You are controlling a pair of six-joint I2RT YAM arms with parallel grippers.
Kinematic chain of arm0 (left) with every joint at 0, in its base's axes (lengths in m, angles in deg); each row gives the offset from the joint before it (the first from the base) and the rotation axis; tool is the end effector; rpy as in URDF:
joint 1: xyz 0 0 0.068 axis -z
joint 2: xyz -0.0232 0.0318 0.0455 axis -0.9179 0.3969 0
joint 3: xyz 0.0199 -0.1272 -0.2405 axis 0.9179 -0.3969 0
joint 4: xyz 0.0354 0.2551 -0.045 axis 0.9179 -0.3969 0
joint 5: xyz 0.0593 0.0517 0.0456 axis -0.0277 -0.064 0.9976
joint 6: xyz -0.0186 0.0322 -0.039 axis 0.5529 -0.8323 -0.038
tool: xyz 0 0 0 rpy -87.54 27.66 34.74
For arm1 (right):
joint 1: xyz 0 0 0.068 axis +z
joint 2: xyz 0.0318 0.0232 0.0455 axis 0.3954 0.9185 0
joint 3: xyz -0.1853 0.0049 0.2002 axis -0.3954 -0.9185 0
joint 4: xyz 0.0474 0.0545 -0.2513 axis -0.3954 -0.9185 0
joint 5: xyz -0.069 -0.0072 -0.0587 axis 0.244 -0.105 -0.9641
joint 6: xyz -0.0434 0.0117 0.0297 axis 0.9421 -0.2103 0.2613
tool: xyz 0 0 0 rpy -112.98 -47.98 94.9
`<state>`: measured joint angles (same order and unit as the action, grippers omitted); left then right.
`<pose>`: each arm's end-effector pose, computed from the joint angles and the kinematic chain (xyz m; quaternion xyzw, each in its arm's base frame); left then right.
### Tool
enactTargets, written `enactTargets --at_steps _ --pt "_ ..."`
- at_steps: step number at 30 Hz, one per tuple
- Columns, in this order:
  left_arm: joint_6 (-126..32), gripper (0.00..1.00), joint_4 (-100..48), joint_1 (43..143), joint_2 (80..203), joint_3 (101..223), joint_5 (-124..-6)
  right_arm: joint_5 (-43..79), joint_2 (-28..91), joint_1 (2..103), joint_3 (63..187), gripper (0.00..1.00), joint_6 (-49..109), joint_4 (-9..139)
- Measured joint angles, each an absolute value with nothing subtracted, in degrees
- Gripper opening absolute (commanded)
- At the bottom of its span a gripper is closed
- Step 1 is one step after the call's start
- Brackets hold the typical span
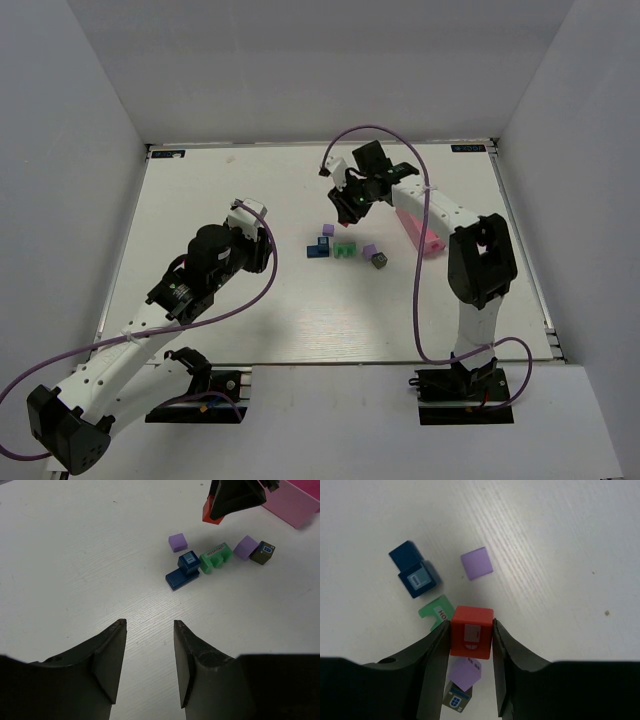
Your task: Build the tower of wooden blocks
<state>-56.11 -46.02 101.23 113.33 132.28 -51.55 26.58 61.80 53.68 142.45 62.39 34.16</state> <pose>0.1602 -0.1065 0.3039 0.2032 0.8086 -0.1399 0.5342 0.3715 0.2294 0.2582 -0.4789 0.7983 0.1470 0.3344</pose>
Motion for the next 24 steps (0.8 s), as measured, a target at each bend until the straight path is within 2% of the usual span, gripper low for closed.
enactTargets --at_steps 9,24 --pt "-56.1 0.53 -46.0 101.2 113.3 132.3 -51.6 33.2 62.6 53.7 144.9 0.02 74.6 26.8" --pt "-56.1 0.53 -46.0 101.2 113.3 132.3 -51.6 34.8 67.7 55.1 149.2 0.02 91.6 16.9"
